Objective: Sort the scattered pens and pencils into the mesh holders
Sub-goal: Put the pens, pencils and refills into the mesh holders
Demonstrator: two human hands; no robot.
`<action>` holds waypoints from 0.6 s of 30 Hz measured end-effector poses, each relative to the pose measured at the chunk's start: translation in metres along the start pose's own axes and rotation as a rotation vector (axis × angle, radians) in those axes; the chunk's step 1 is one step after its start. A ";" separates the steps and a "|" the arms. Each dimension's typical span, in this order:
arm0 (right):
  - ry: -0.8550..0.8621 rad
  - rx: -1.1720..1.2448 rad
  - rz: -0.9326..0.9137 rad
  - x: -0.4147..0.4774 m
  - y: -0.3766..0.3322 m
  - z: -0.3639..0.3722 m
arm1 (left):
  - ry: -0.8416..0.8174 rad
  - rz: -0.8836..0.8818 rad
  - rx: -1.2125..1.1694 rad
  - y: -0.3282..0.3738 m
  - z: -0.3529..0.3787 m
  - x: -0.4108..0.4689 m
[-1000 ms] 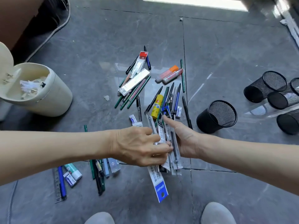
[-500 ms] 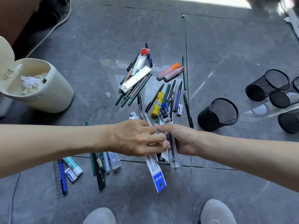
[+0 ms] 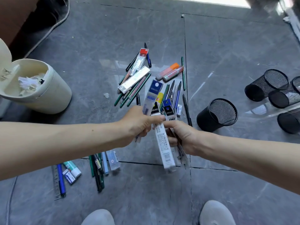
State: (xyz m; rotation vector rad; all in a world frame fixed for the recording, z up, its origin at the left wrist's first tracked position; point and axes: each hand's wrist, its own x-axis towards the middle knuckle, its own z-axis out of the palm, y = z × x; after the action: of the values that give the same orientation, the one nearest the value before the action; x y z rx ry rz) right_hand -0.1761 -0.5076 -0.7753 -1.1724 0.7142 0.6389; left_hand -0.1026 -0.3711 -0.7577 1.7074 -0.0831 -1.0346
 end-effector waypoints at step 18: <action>0.031 0.025 0.039 0.002 0.003 0.004 | 0.316 -0.339 -0.312 -0.015 0.005 0.006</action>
State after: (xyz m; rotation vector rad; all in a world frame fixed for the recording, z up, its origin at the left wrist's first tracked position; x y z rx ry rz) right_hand -0.1767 -0.5025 -0.7775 -1.1499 0.7711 0.6431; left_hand -0.1085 -0.3716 -0.7732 1.6031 0.5609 -0.9473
